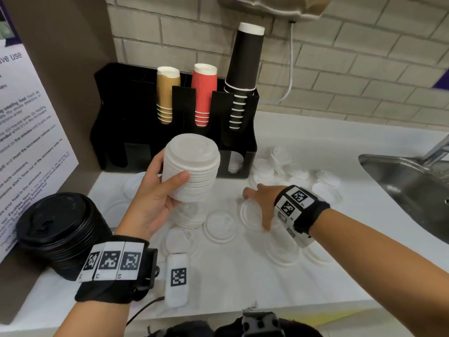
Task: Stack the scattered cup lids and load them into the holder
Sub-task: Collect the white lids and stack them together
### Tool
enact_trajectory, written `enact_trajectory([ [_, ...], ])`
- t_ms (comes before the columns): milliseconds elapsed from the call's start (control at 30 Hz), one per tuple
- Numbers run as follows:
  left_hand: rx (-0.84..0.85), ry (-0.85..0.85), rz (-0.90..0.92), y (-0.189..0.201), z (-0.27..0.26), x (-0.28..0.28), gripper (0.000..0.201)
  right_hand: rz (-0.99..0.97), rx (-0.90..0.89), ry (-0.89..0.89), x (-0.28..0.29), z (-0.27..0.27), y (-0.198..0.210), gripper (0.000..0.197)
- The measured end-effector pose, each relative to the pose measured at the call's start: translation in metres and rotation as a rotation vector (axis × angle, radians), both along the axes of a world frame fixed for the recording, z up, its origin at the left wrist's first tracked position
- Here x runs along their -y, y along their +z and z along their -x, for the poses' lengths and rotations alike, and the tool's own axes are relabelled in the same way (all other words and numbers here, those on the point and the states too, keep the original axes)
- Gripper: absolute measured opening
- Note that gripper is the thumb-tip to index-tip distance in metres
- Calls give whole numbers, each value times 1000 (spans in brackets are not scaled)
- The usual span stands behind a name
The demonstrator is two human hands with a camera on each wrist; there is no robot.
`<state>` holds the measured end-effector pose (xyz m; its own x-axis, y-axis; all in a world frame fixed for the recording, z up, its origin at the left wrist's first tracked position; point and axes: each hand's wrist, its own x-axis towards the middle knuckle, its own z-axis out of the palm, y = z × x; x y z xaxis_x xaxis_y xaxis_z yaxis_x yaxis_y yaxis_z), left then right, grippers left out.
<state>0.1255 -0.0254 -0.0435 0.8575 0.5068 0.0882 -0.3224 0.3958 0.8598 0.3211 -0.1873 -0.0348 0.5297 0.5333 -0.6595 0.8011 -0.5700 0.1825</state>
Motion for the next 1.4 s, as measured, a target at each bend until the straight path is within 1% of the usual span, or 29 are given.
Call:
enact_trajectory([
  [100, 1, 22, -3, 2, 3, -1, 118, -132, -48, -37, 0, -12, 12, 94],
  [167, 0, 33, -2, 3, 4, 0, 116, -258, -65, -40, -5, -15, 22, 93],
  [233, -8, 33, 0, 3, 4, 0, 109, -380, -65, -37, -14, -15, 29, 97],
  [300, -8, 30, 2, 3, 5, -1, 99, -443, -55, -35, -21, -12, 33, 104],
  [333, -9, 29, -1, 3, 5, -1, 101, -430, -41, -26, -23, -10, 35, 105],
  [400, -9, 37, -6, 5, 6, -1, 109, -323, -3, -5, -23, -5, 33, 107],
  [467, -5, 41, -2, 4, 6, -2, 107, -213, 55, 3, -19, 4, 26, 117],
  [500, -3, 39, 4, 4, 6, -2, 102, -199, 86, 8, -17, 9, 21, 121],
  [567, 0, 47, 16, 3, 7, -2, 96, -273, 100, -6, -14, 16, 13, 124],
  [600, 2, 49, 22, 3, 7, -2, 94, -346, 81, -26, -13, 17, 11, 119],
  [633, 4, 49, 26, 2, 6, -2, 89, -418, 57, -46, -12, 17, 11, 111],
  [700, 5, 48, 28, 2, 7, -3, 82, -485, 35, -52, -8, 15, 16, 87],
  [733, -1, 48, 27, 2, 7, -3, 83, -463, 40, -36, -5, 13, 21, 75],
  [767, -6, 52, 23, 1, 7, -2, 86, -409, 41, -21, 0, 12, 25, 67],
  [800, -8, 57, 22, -1, 7, -3, 85, -334, 26, -15, 7, 11, 27, 67],
  [867, -1, 68, 22, -2, 7, -3, 72, -165, -40, -29, 20, 16, 27, 82],
  [933, 0, 64, 18, -2, 6, -2, 70, -53, -79, -26, 28, 23, 16, 100],
  [967, 0, 62, 14, -2, 5, -2, 71, -22, -77, -1, 30, 28, 10, 106],
  [1000, 0, 61, 11, -2, 5, -1, 70, -1, -59, 36, 30, 33, 3, 107],
  [1067, 10, 52, 0, 0, 4, 0, 74, -7, 0, 110, 27, 37, -6, 103],
  [1133, 4, 39, -17, 0, 4, 0, 94, -70, 49, 131, 23, 32, -2, 95],
  [1167, -2, 35, -27, 0, 3, 0, 105, -134, 60, 119, 22, 28, 3, 91],
  [1233, -1, 35, -34, 1, 2, 2, 111, -352, 10, 64, 19, 16, 15, 91],
  [1267, 0, 30, -27, 0, 1, 3, 106, -465, -39, 31, 18, 11, 21, 94],
  [1333, 13, 26, -6, -2, -1, 3, 78, -599, -85, -21, 17, 2, 31, 94],
  [1367, 15, 28, -4, -4, -2, 2, 68, -624, -76, -41, 18, -1, 34, 88],
  [1400, 17, 25, -7, -5, -2, 2, 64, -630, -53, -54, 21, -5, 36, 79],
])
